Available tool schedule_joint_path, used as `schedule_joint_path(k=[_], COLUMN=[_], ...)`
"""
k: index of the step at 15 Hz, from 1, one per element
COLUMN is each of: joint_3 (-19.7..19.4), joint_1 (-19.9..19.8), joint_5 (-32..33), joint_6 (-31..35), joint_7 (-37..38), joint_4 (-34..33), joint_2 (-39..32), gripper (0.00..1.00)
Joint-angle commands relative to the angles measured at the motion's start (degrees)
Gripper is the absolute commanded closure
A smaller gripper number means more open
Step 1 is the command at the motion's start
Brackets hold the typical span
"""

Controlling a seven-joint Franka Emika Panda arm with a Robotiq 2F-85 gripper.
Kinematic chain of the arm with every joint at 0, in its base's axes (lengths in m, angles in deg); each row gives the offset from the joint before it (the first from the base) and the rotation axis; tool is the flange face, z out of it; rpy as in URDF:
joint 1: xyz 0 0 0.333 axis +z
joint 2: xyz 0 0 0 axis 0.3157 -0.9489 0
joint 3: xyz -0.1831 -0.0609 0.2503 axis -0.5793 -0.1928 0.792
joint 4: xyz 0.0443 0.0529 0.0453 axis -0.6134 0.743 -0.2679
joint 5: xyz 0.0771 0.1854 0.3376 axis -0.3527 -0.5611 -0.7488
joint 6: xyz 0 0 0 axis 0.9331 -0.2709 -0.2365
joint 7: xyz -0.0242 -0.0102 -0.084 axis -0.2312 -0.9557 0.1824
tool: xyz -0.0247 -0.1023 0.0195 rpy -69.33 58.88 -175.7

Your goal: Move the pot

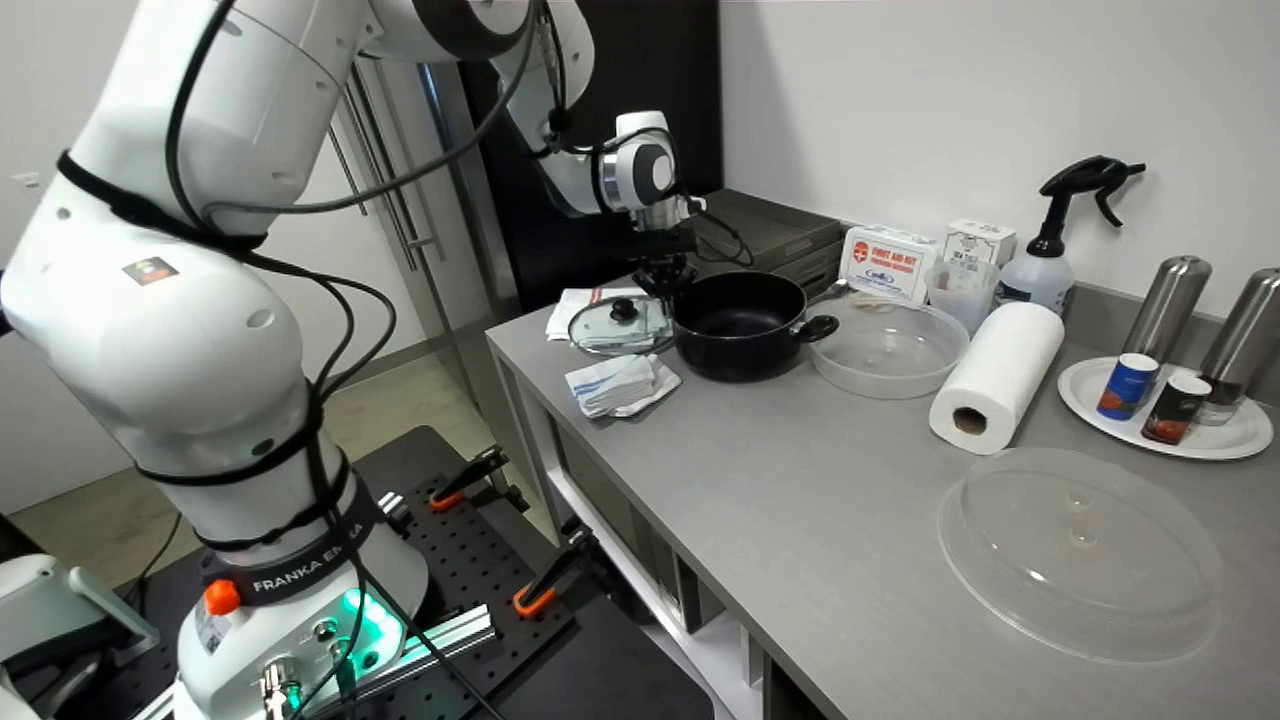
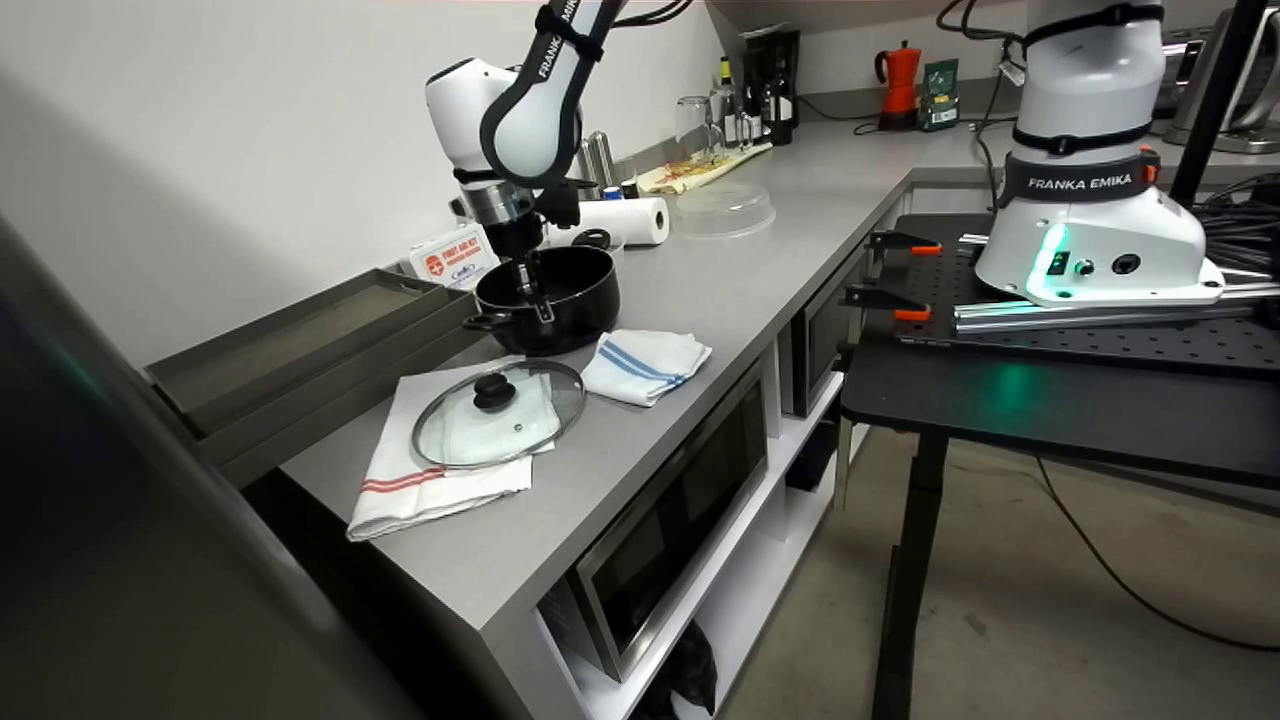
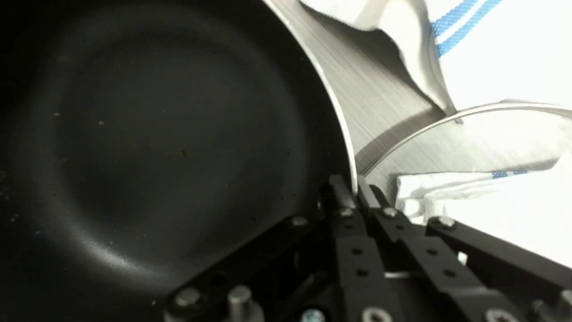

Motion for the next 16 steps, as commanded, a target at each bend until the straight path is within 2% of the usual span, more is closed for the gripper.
schedule_joint_path(k=[1, 16], joint_3=[0.08, -0.20], joint_1=[0.32, 0.65], joint_5=[-0.46, -0.34], joint_6=[-2.74, -5.43], joint_7=[-1.06, -0.85], joint_4=[-4.58, -10.19], joint_2=[-1.27, -4.36], gripper=[0.99, 0.99])
